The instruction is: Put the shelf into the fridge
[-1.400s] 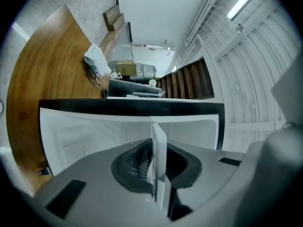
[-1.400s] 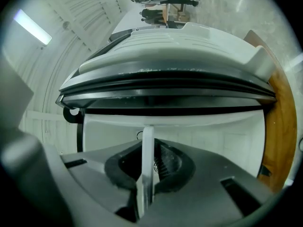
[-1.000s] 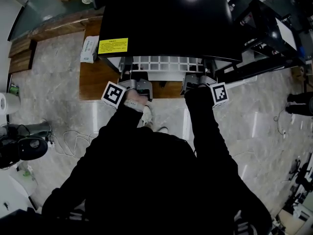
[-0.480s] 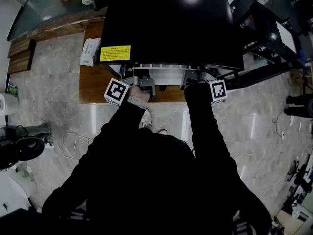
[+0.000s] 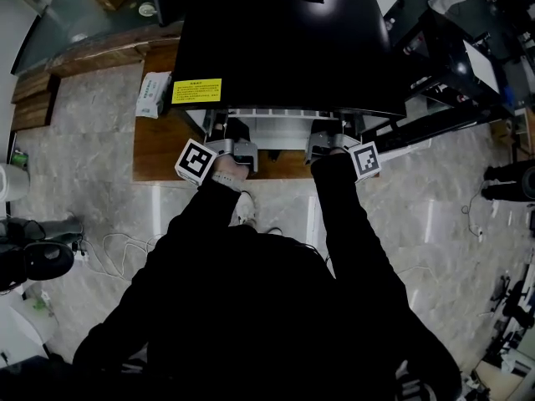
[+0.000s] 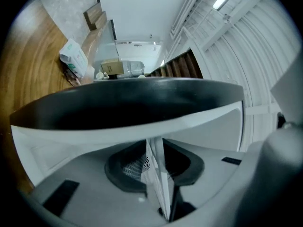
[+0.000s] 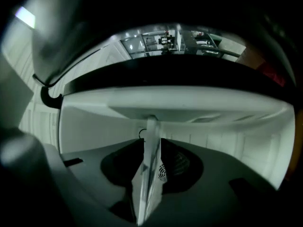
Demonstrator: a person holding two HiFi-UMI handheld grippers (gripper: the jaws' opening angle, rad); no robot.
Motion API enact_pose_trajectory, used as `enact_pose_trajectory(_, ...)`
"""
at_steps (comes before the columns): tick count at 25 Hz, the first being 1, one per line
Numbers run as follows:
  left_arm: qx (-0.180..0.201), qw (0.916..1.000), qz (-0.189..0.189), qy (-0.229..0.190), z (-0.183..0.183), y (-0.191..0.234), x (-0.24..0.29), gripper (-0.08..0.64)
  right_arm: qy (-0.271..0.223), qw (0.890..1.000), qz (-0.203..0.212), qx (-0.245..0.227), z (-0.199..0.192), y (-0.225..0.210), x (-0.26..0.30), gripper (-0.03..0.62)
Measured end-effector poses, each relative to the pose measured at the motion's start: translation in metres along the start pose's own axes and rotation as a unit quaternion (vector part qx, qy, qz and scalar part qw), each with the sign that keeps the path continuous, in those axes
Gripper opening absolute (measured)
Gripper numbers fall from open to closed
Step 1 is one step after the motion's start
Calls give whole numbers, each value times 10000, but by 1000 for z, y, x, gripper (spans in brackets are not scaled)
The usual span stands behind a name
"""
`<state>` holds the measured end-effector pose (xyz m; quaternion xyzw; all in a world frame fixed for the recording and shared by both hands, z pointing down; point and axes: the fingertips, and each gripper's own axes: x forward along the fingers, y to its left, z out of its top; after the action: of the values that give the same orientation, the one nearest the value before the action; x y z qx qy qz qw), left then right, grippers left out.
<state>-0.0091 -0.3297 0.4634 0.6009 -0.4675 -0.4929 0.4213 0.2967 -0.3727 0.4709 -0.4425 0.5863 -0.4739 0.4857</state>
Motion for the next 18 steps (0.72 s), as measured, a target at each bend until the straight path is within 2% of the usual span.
enact_pose_trajectory(3,36,9991,-189,387,-20,-15,-26,115,579,9974,114,-413,-11,5,-30,121)
enact_pose_trajectory(5,241,9962,-259,800,-38,-25,-49,120,1005,9913,124,-837,-14,5,-58,121)
enact_pose_trajectory(7,677,9890,-324,1274,-53,-32,-78,120,1491,9792,80,-1371,-16,7,-87,118)
enact_pose_trajectory(8,1016,9822,-407,1527,-61,-37,-92,120,1786,9693,74,-1690,-20,10,-102,99)
enact_pose_trajectory(10,1805,9610,-613,2003,-75,-46,-120,118,2426,9397,179,-2403,-32,19,-128,47)
enact_pose_trajectory(14,2896,9183,-930,2533,-101,-70,-164,109,3308,8571,826,-3862,-62,50,-173,18)
enact_pose_trajectory(16,3470,8917,-1105,2689,-113,-84,-182,95,3509,8209,1190,-4346,-77,67,-192,11)
enact_pose_trajectory(18,4053,8606,-1259,2815,-126,-99,-198,43,3636,7918,1537,-4661,-90,84,-211,8)
